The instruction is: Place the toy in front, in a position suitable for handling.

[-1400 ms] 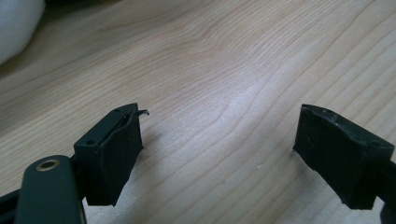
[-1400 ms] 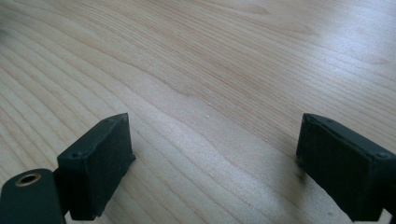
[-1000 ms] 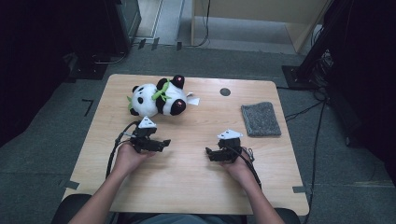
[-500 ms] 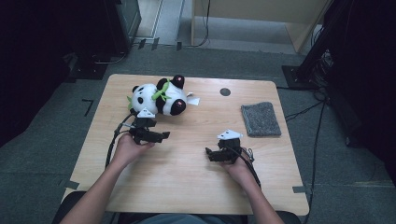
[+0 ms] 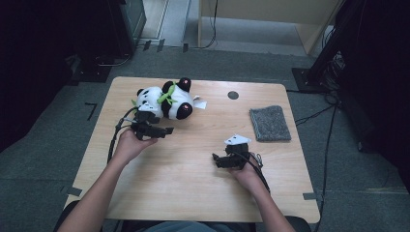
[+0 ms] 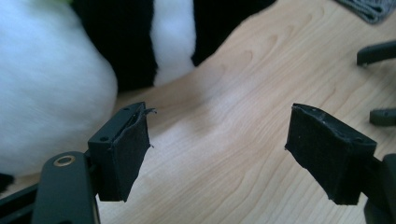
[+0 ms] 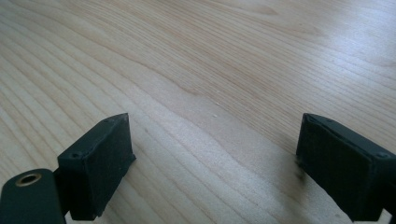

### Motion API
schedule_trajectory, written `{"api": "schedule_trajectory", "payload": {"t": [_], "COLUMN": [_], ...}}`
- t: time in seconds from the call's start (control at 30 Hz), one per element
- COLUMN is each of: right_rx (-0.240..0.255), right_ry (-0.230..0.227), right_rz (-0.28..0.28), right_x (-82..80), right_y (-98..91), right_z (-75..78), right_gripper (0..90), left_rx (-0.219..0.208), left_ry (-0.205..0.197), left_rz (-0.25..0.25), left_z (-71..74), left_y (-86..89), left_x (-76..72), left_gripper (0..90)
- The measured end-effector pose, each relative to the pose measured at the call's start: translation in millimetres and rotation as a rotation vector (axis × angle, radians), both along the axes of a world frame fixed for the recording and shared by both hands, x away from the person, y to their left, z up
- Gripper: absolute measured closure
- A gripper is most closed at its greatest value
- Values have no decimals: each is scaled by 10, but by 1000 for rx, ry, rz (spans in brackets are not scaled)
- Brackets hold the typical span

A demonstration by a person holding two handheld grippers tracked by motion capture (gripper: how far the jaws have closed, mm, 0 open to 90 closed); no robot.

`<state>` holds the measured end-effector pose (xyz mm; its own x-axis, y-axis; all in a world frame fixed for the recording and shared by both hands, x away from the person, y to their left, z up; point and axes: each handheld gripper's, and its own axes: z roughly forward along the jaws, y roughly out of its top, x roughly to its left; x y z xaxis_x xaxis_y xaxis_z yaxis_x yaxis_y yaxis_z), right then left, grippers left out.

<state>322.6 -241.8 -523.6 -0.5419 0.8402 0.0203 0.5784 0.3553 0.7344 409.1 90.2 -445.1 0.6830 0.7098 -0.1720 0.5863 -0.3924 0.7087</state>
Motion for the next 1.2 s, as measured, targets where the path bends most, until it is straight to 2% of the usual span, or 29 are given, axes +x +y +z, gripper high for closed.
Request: {"api": "schedule_trajectory", "payload": {"t": [0.1,0.2,0.33,0.43,0.5,0.63,0.77,0.9,0.97,1.07,1.2], "right_rx": [0,3,2,2,2,2,2,2,1,2,1], "right_ry": [-2,2,1,1,1,1,2,1,1,1,2], "right_rz": [13,17,21,21,22,22,22,23,23,24,25], "right_x": [-2,-4,-1,-1,0,0,0,0,0,0,-1], "right_y": [4,9,9,10,11,12,13,12,12,13,13], "right_z": [-1,-1,-2,-1,-1,-1,-1,-1,-1,-1,-1], "right_gripper": [106,106,106,106,106,106,106,106,106,106,106], "left_rx": [-16,0,-5,29,50,28,48,52,54,53,31], "left_ry": [8,16,-8,-37,-39,-24,-51,-51,-80,-87,-69], "left_rz": [-1,-4,-1,13,14,13,26,8,8,13,23], "left_z": [57,106,188,245,266,323,380,411,413,436,466], "left_y": [13,2,-8,-27,-31,-24,-41,-54,-55,-53,-46], "left_x": [42,89,118,160,190,272,341,419,435,484,556], "left_gripper": [211,212,213,217,219,216,196,219,247,264,307]}}
